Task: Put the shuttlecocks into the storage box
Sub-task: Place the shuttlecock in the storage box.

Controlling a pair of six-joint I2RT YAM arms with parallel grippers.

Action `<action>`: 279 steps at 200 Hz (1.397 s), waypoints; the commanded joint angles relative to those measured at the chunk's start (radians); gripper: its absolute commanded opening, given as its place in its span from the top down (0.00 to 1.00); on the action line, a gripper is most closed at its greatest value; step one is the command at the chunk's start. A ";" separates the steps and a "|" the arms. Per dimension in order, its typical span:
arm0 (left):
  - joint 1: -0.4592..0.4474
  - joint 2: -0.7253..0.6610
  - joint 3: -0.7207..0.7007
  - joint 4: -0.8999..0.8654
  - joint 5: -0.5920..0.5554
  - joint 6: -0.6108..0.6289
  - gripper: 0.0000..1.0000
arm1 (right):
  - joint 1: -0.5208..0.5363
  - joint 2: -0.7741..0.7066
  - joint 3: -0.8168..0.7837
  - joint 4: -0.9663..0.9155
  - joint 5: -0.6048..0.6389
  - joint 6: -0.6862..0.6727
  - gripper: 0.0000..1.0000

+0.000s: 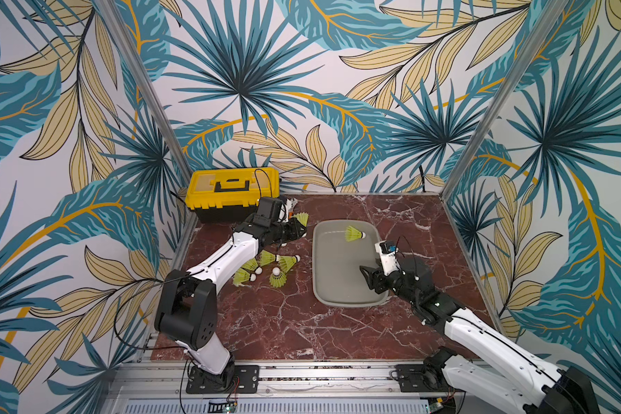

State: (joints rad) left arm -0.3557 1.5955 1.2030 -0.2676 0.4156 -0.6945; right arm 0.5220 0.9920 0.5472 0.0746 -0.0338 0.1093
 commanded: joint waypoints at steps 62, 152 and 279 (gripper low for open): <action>-0.107 -0.114 -0.217 0.370 0.023 -0.425 0.79 | 0.076 0.314 0.142 0.346 -0.193 0.022 0.35; -0.126 -0.136 -0.282 0.465 0.000 -0.525 0.79 | 0.090 0.483 0.245 0.483 -0.250 0.091 0.38; -0.140 -0.117 -0.295 0.508 0.018 -0.548 0.79 | 0.094 0.551 0.316 0.507 -0.244 0.089 0.53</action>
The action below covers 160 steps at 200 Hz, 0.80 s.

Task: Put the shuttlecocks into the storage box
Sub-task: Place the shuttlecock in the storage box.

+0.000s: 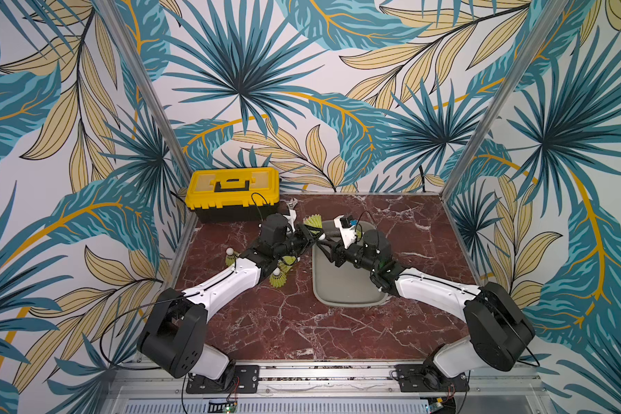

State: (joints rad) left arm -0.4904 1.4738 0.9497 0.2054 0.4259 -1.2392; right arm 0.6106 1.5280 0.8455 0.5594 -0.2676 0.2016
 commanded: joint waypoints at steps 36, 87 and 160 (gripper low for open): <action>-0.010 0.011 -0.040 0.046 0.017 -0.008 0.79 | 0.005 0.017 0.024 0.019 0.002 -0.014 0.57; -0.020 0.024 -0.040 0.071 0.031 -0.025 0.79 | 0.006 0.021 0.027 0.011 0.037 -0.013 0.69; -0.031 0.015 -0.047 0.082 0.028 -0.030 0.63 | 0.005 -0.002 0.005 -0.006 0.102 -0.025 0.85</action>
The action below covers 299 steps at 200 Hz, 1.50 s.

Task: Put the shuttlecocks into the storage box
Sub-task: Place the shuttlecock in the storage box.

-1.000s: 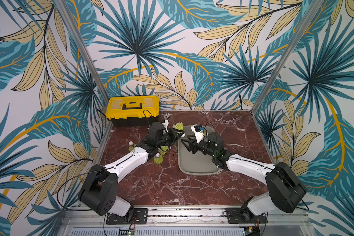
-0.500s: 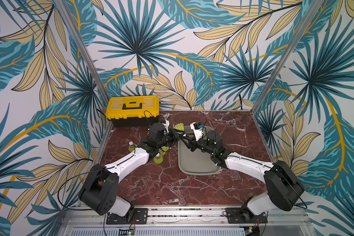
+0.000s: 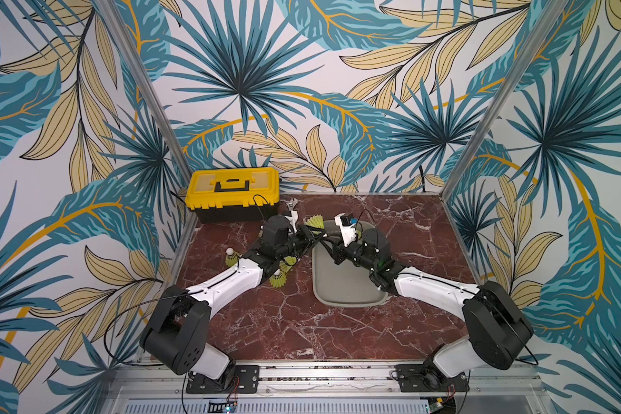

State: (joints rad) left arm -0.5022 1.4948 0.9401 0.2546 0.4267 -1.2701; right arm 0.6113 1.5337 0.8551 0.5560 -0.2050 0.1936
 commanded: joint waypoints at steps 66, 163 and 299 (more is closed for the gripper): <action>-0.018 -0.093 -0.021 -0.174 -0.053 0.170 0.38 | 0.004 -0.096 -0.085 -0.079 0.054 -0.081 0.86; 0.068 -0.120 0.218 -0.695 0.053 0.882 0.35 | 0.004 -0.217 -0.104 -0.413 0.027 -0.303 0.86; 0.098 0.053 0.391 -0.808 0.270 1.081 0.40 | 0.005 -0.244 -0.110 -0.444 -0.111 -0.378 0.85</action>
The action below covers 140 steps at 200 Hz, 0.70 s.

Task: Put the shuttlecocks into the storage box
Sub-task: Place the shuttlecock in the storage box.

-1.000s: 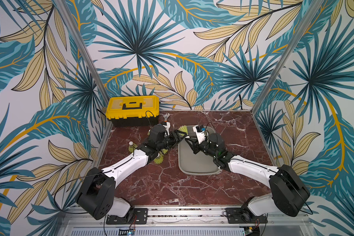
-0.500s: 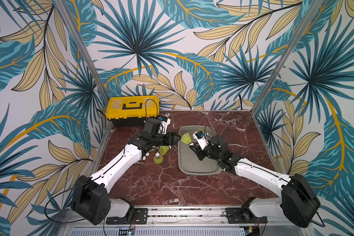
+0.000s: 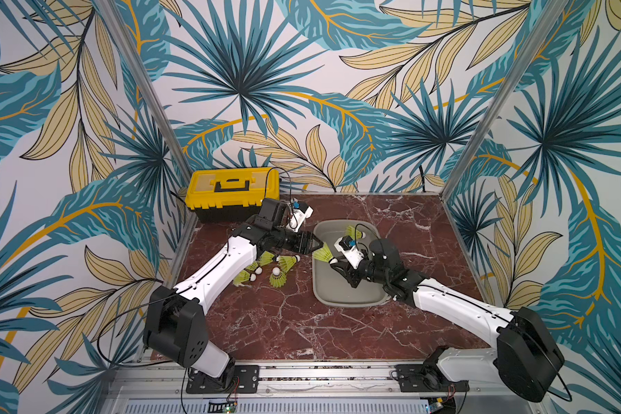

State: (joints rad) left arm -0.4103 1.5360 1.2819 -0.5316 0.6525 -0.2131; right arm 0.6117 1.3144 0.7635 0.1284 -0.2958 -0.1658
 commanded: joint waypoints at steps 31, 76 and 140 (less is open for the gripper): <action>0.005 0.038 0.052 -0.017 0.101 0.017 0.47 | 0.006 -0.024 -0.017 -0.017 -0.019 -0.018 0.85; 0.006 0.053 0.054 -0.011 0.120 0.005 0.67 | 0.006 -0.027 -0.018 -0.021 -0.008 -0.017 0.85; 0.005 0.059 -0.001 0.182 0.245 -0.167 1.00 | 0.005 -0.034 -0.031 -0.007 0.051 -0.009 0.77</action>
State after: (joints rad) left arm -0.4103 1.5898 1.2831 -0.4866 0.8207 -0.2844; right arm 0.6113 1.3029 0.7631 0.1234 -0.2825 -0.1696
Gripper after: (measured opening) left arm 0.046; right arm 0.265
